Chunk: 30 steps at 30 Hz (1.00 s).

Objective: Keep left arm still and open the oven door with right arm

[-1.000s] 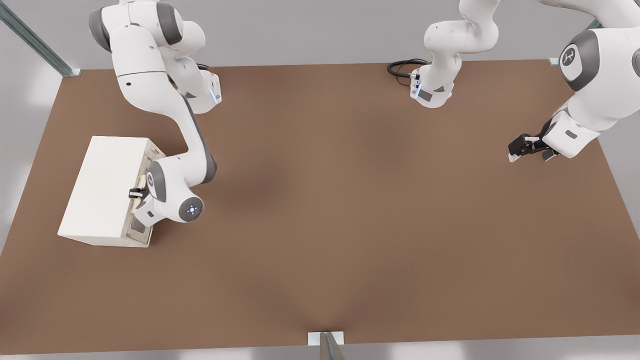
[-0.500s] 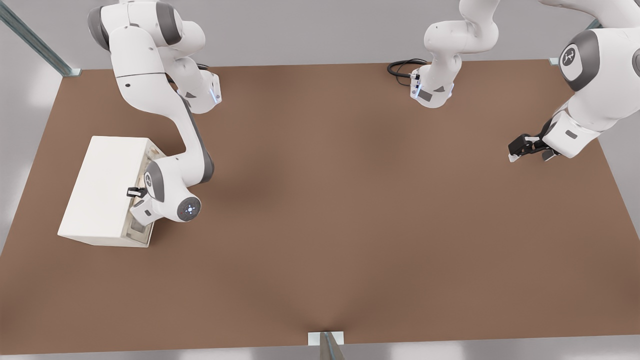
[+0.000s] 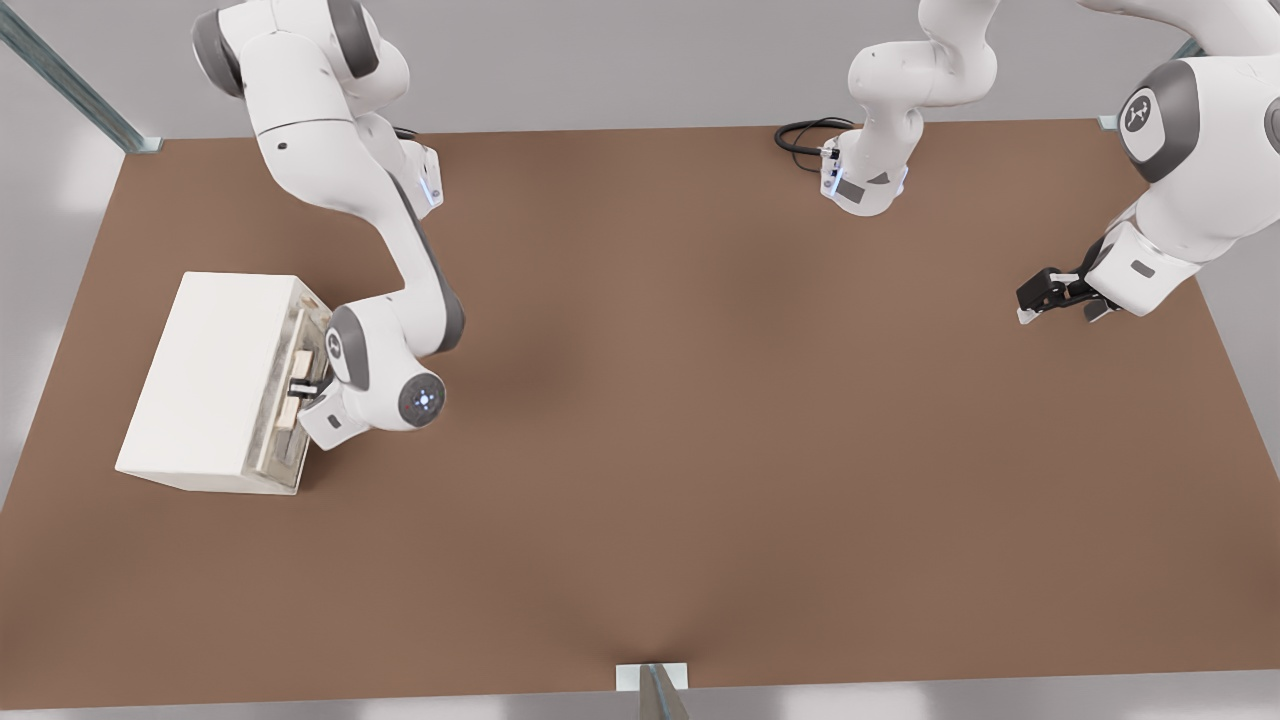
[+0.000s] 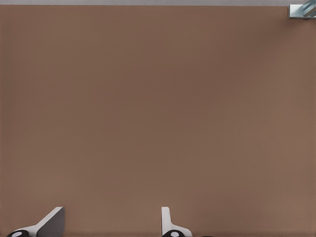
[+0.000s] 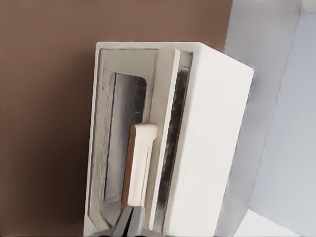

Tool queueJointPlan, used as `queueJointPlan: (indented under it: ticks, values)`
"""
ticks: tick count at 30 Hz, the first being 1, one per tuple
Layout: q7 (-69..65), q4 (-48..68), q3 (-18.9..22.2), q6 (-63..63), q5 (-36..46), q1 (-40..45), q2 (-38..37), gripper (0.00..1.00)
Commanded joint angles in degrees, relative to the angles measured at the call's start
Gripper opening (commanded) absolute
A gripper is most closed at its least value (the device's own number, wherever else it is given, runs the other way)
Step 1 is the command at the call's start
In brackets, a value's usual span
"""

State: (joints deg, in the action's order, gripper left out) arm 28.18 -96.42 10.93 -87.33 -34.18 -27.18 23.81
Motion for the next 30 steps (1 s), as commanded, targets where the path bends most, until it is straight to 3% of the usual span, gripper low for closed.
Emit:
queueJointPlan:
  ticks: [1,4,5,6,7,11,14,15,17,30]
  values:
    - [-7.5,5.9,0.0,5.5,9.5,0.0,-1.0,0.0]
    - [-23.5,15.2,-0.5,8.3,29.2,7.1,-5.4,0.0]
    - [-27.4,17.3,-0.5,8.3,33.6,9.0,-6.3,0.12]
    - [-27.5,17.5,-0.6,8.5,33.7,9.2,-8.2,0.36]
    - [-27.6,17.3,-0.9,9.5,33.6,9.2,-10.6,1.0]
    - [-27.6,26.5,-0.6,9.6,33.9,9.5,-12.1,1.0]
    - [-27.4,26.8,1.1,9.0,33.9,10.7,-12.7,1.0]
    - [-27.4,26.7,-1.2,9.0,34.0,13.7,-12.7,1.0]
    - [-27.6,26.7,-10.0,8.5,33.7,20.1,-12.7,1.0]
    - [-27.7,26.7,-9.9,8.5,33.6,22.5,-11.3,1.0]
